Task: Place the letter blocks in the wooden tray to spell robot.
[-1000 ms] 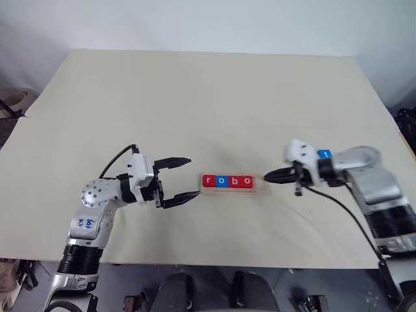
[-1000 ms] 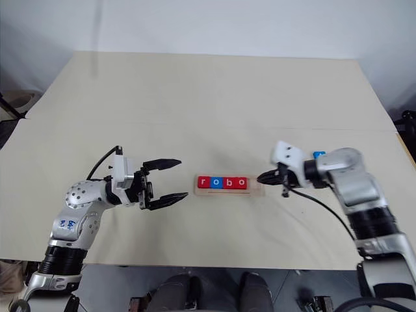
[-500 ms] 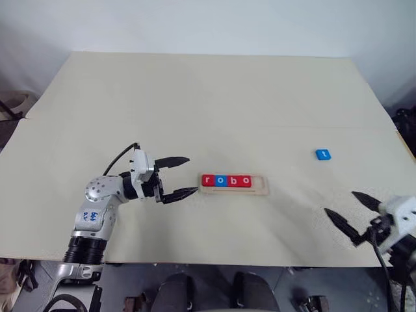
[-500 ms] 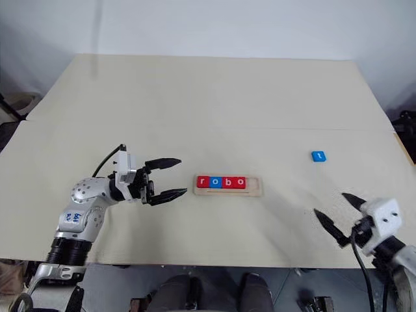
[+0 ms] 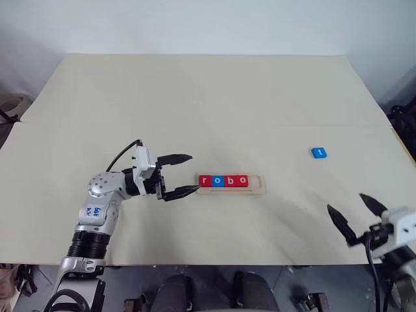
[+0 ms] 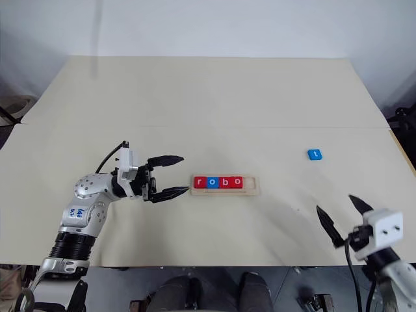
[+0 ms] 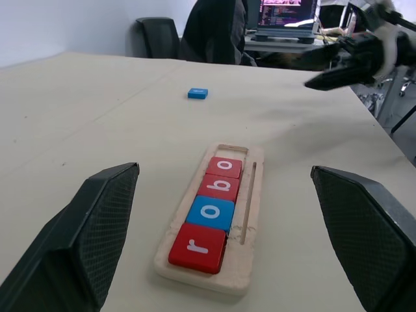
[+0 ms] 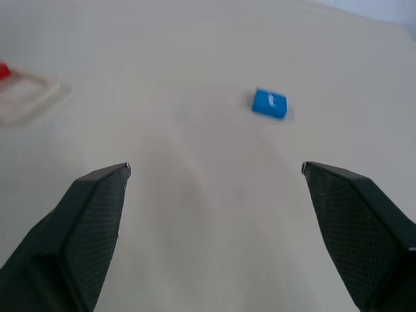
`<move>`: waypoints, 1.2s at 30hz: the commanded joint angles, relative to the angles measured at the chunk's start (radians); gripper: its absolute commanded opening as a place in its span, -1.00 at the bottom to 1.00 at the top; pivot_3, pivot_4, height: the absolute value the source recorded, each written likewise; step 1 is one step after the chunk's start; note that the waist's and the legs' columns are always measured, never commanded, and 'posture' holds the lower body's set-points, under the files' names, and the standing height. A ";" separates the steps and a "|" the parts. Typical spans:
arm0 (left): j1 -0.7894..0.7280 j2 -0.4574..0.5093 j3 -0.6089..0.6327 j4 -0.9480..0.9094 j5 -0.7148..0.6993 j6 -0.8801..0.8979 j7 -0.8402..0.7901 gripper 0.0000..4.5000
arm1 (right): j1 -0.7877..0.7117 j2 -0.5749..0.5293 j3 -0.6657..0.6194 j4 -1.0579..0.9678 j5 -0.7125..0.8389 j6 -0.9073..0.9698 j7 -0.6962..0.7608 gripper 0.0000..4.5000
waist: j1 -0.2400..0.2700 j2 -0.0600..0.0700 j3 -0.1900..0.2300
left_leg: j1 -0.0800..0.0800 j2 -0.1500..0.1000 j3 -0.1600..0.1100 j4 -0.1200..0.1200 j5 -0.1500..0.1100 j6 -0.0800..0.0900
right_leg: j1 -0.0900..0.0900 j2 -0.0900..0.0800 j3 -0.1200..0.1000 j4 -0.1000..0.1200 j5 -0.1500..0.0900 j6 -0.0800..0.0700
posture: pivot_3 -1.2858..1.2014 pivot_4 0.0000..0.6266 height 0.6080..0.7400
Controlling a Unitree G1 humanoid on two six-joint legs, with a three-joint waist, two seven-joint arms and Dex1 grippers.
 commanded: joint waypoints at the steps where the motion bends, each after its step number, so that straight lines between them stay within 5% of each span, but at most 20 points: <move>1: 0.021 0.004 0.013 -0.058 -0.003 -0.010 0.014 1.00 | -0.118 -0.104 0.038 0.044 0.011 0.179 -0.046 0.97 | 0.001 0.000 0.000 | 0.000 0.000 0.000 0.000 0.000 0.000 | 0.000 0.000 0.000 0.000 0.000 0.000 | 0.03 -0.52 1.00; 12: 0.090 0.001 0.017 -0.154 -0.006 0.004 0.073 1.00 | -0.600 -0.221 0.255 0.447 -0.095 0.407 -0.125 0.97 | 0.004 0.000 0.000 | -0.002 -0.001 -0.001 0.001 0.000 0.001 | 0.000 -0.001 -0.002 -0.001 0.000 0.000 | 0.03 -0.52 1.00; 30: 0.088 0.006 0.019 -0.163 -0.005 -0.006 0.102 1.00 | -0.789 -0.166 0.286 0.618 -0.143 0.460 -0.268 0.97 | 0.000 0.000 0.000 | -0.003 -0.001 -0.001 0.001 0.000 0.001 | 0.000 -0.001 -0.003 -0.001 0.000 0.000 | 0.03 -0.52 1.00; 36: 0.076 0.001 0.013 -0.157 -0.004 -0.008 0.097 1.00 | -0.848 -0.139 0.312 0.727 -0.175 0.447 -0.295 0.27 | -0.001 0.000 0.000 | -0.003 -0.001 -0.001 0.001 0.000 0.001 | 0.000 -0.001 -0.003 -0.001 0.000 0.000 | 0.03 -0.52 1.00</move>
